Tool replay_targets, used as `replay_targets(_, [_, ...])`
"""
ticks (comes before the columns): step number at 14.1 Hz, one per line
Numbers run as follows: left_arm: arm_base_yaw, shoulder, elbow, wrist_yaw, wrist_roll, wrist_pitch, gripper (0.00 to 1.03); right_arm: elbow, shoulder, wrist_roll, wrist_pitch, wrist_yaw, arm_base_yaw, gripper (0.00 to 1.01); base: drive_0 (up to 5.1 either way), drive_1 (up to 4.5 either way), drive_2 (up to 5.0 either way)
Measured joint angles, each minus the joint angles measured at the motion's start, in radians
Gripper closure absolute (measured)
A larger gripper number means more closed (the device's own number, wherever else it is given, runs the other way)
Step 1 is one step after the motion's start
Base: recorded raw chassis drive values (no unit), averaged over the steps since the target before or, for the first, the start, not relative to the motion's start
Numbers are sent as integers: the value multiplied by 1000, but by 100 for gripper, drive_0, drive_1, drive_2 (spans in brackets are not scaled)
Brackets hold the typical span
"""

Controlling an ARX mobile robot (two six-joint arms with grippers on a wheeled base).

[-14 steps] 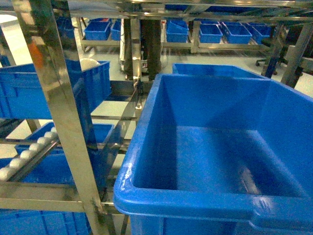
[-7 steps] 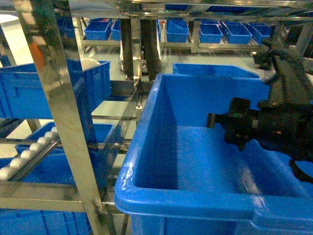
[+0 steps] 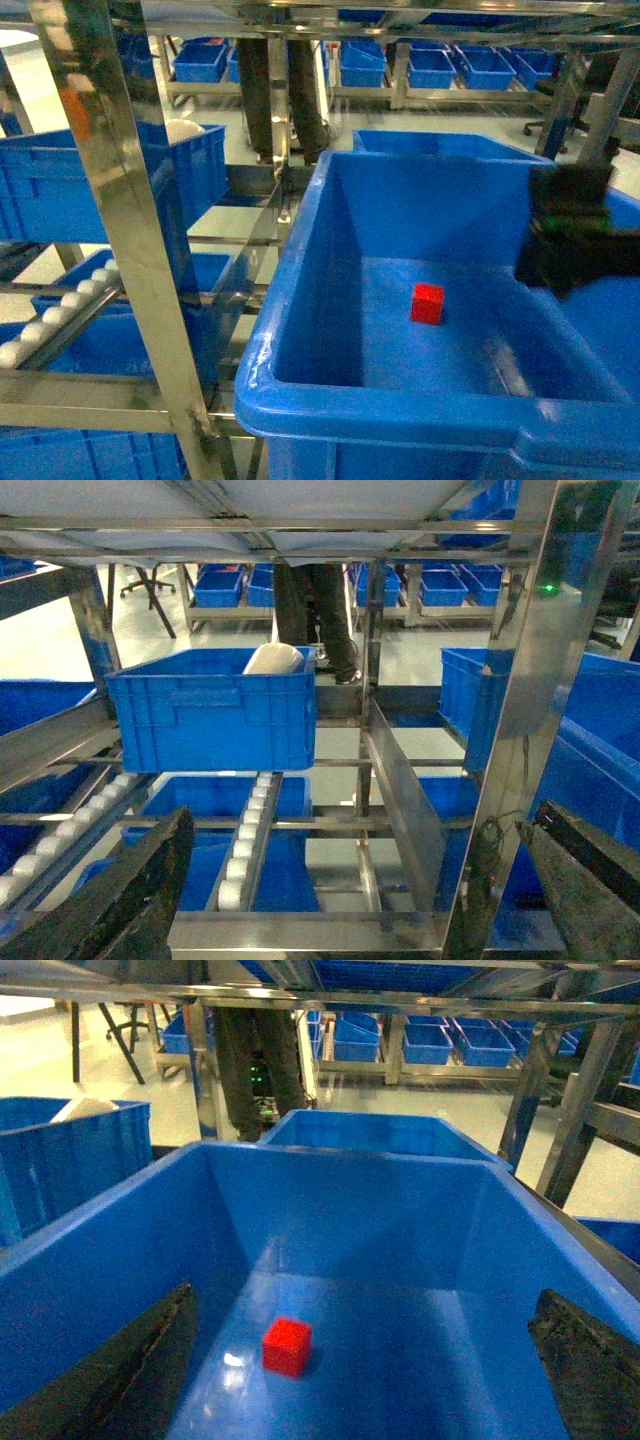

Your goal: Place magnetic block on left shelf second layer

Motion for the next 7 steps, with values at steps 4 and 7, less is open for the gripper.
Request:
replay_targets(4, [0, 0, 0, 0, 0, 0, 5, -297, -583, -4, -381, 14, -88, 3, 0, 0, 0])
replay_targets(7, [0, 0, 0, 0, 0, 0, 5, -262, -1030, -52, -690, 24, -200, 3, 0, 0, 0])
